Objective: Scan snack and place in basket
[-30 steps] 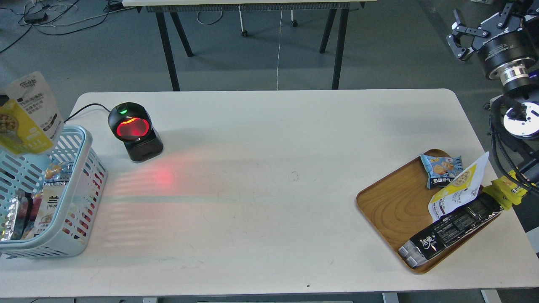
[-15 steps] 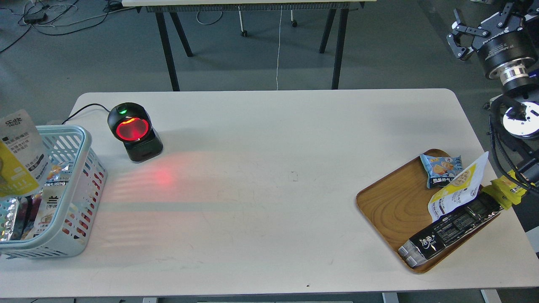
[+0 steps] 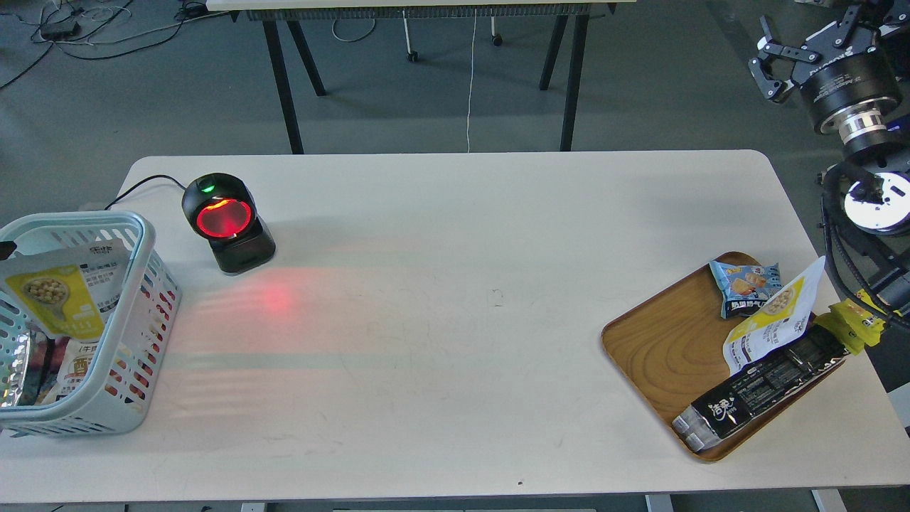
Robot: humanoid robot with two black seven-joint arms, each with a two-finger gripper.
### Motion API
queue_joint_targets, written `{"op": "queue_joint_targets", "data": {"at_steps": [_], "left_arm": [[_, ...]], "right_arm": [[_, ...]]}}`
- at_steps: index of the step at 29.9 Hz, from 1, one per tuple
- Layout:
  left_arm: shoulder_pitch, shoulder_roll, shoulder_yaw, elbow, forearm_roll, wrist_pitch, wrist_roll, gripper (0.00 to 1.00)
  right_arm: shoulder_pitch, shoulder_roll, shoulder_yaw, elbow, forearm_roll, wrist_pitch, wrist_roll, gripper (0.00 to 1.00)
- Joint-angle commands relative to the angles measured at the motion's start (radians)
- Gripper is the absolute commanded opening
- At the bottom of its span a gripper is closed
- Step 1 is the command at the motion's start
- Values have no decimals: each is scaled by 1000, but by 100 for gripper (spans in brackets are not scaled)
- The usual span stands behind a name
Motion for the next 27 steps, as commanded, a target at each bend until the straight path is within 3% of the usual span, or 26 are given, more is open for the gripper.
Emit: {"op": "queue_joint_targets", "data": {"at_steps": [1,8,12,22,27], "left_arm": [[-2,0,-6,48,-310,0,0,99],[-15,-160,-55,114,-687,3,0,99],[-14,-298,-112,213,-901,2,0,100],[-12,-779,-202,641,-1456,-24,0,100],[-18,-943,-280,827,-1637,-121,0,100]], "right_arm": [[1,-2,0,1,1,0,0,99],[40,-2,1,2,-1,-11,0,99],[66,-11,3,-1,-1,-15,0,99],[60,9,-8,7,-1,-9,0,99],[74,32,61,-1,13,-17,0,99]]}}
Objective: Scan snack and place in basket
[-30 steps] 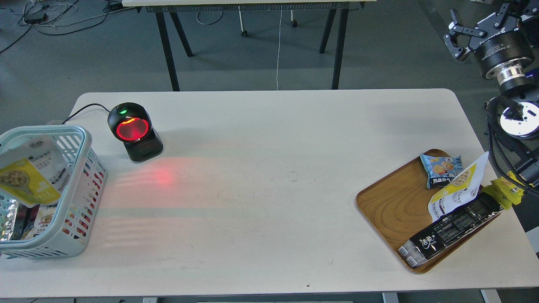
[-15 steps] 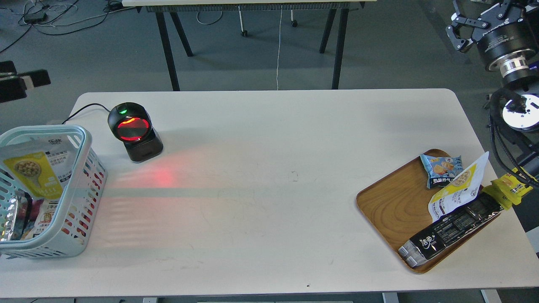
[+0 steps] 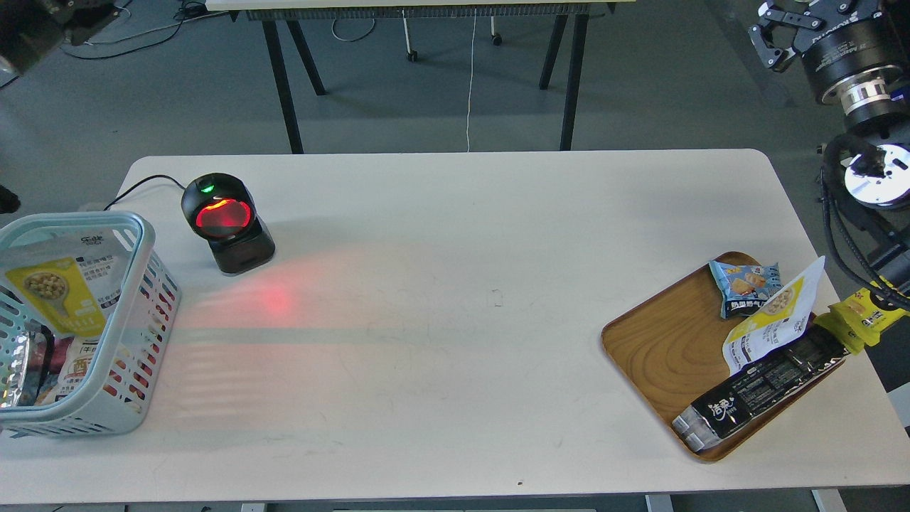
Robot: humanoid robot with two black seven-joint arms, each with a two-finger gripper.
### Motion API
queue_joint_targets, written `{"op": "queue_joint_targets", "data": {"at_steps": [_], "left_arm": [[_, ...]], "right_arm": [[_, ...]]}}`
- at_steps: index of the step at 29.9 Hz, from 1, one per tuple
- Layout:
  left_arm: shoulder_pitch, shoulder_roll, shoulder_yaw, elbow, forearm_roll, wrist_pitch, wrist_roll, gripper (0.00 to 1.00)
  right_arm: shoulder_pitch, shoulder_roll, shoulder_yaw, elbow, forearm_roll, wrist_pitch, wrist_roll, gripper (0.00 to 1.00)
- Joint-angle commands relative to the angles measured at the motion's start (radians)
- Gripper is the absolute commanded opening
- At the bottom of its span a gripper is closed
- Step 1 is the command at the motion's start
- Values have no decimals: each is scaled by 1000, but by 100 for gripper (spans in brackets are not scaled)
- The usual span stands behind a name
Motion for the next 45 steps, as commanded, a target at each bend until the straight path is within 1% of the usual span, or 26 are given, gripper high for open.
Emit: {"op": "queue_joint_targets", "data": {"at_steps": [1,4,5,6,8,9,11,13,15,16,20,24,28,29,31,36,41,45], "left_arm": [[2,-95,-83,128,-130,-80,0,100],[2,-184,-164,253,-245,-152,0,100],[0,-210,-189,291,-282,-154,0,100],[-1,-239,-216,326,-324,-154,17,100],[-3,-274,-258,362,-396,-154,79,100],[2,-285,-275,369,-428,-154,103,100],[8,-303,-303,380,-496,-154,140,100],[26,-332,-309,402,-565,-154,157,100],[45,-380,-310,441,-608,-154,159,100],[46,-408,-310,464,-614,-154,159,100],[57,-489,-300,530,-611,-154,169,100],[72,-543,-298,541,-611,-154,179,100],[81,-552,-303,541,-612,-154,188,100],[83,-554,-306,541,-615,-154,197,100],[91,-561,-316,541,-620,-154,197,100],[101,-583,-339,541,-622,-154,199,100],[126,-583,-339,541,-619,-154,191,100],[127,-583,-339,541,-619,-154,188,100]], "right_arm": [[1,9,80,-3,8,-1,0,99],[-11,32,185,-6,8,-2,-100,99],[-14,43,197,-8,8,-2,-120,99],[-16,54,202,-8,8,-1,-137,99],[-17,70,209,-12,8,-2,-153,99],[-17,80,212,-22,8,-2,-153,99],[-17,109,212,-57,8,2,-154,99],[-17,132,214,-86,8,22,-168,99],[-25,136,217,-103,9,37,-205,99],[-29,138,226,-115,9,37,-214,99],[-51,170,283,-150,21,37,-214,99],[-60,178,317,-175,21,37,-214,99],[-59,222,321,-184,21,37,-211,99],[-54,236,318,-201,21,37,-211,99],[-42,251,318,-230,21,37,-211,99],[9,245,306,-241,21,37,-211,99],[15,253,292,-240,20,37,-211,99],[15,253,295,-238,20,37,-199,99]]}}
